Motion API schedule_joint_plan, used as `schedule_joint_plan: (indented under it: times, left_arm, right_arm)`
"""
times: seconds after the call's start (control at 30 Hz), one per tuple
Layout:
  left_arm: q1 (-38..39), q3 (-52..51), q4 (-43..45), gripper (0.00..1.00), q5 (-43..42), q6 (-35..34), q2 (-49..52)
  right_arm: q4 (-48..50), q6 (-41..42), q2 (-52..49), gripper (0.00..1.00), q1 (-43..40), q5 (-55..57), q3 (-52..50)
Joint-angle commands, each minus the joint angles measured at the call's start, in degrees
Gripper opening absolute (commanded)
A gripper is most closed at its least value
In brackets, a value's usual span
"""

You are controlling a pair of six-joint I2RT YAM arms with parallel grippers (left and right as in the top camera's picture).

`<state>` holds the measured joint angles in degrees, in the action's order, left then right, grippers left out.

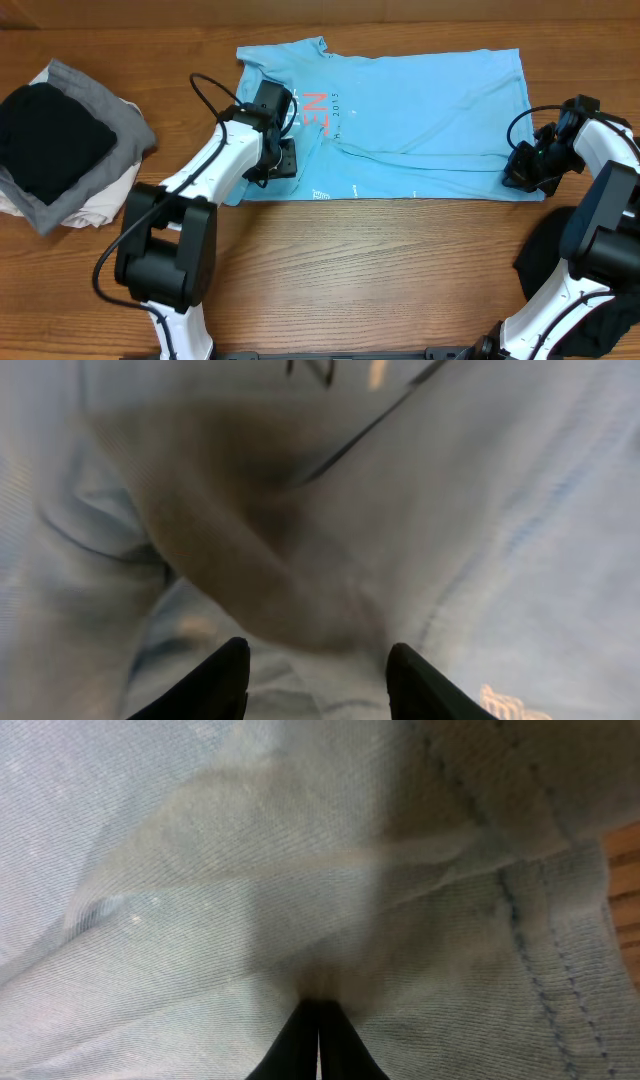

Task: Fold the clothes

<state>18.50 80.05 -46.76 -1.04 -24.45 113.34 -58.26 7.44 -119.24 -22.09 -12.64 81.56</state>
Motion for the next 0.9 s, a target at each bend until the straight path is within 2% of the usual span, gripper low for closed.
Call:
schedule_joint_plan:
  times: [0.0, 0.07, 0.27, 0.5, 0.53, 0.57, 0.6, 0.63, 0.7, 0.77, 0.87]
  left_arm:
    - [0.2, -1.2, 2.6, 0.41, -1.7, -5.8, 3.7]
    - [0.2, -1.2, 4.7, 0.04, -3.9, -5.8, 4.2]
    - [-2.3, 3.9, 3.3, 0.04, -8.7, -5.8, 3.3]
    - [-9.5, 11.5, 2.5, 0.04, -8.9, -5.9, 2.5]
    - [-10.2, 11.5, 3.2, 0.09, -9.1, -6.3, 2.5]
    - [-10.8, 11.5, 3.7, 0.2, -9.1, -6.5, 2.6]
    - [-11.3, 11.5, 3.8, 0.45, -9.1, -6.4, 2.6]
    - [-11.5, 11.5, 3.7, 0.55, -9.1, -6.3, 2.6]
    - [-11.6, 11.5, 3.2, 0.67, -9.6, -5.3, 2.6]
    - [-11.6, 11.5, 2.0, 0.67, -11.0, -4.7, 2.6]
    - [-11.6, 11.5, -1.9, 0.59, -14.6, -4.0, 2.6]
  right_arm:
    - [-0.1, -0.4, -0.6, 0.06, 0.1, 1.0, -1.7]
    - [-0.1, -0.4, -0.6, 0.06, 0.1, 1.0, -1.7]
    - [-0.1, -0.4, -0.6, 0.06, 0.1, 1.0, -1.7]
    - [-0.1, -0.4, -0.6, 0.06, 0.1, 1.1, -1.7]
    - [0.0, -0.4, -0.6, 0.06, 0.1, 1.1, -1.7]
    - [0.1, -0.4, -0.6, 0.06, 0.1, 1.1, -1.7]
    - [0.1, -0.4, -0.6, 0.06, 0.1, 1.2, -1.7]
    - [0.1, -0.4, -0.6, 0.06, 0.1, 1.2, -1.7]
    - [0.1, -0.4, -0.6, 0.06, 0.1, 1.2, -1.7]
    - [0.1, -0.4, -0.6, 0.06, 0.1, 1.2, -1.7]
    - [-0.1, -0.4, -0.6, 0.06, 0.1, 1.2, -1.7]
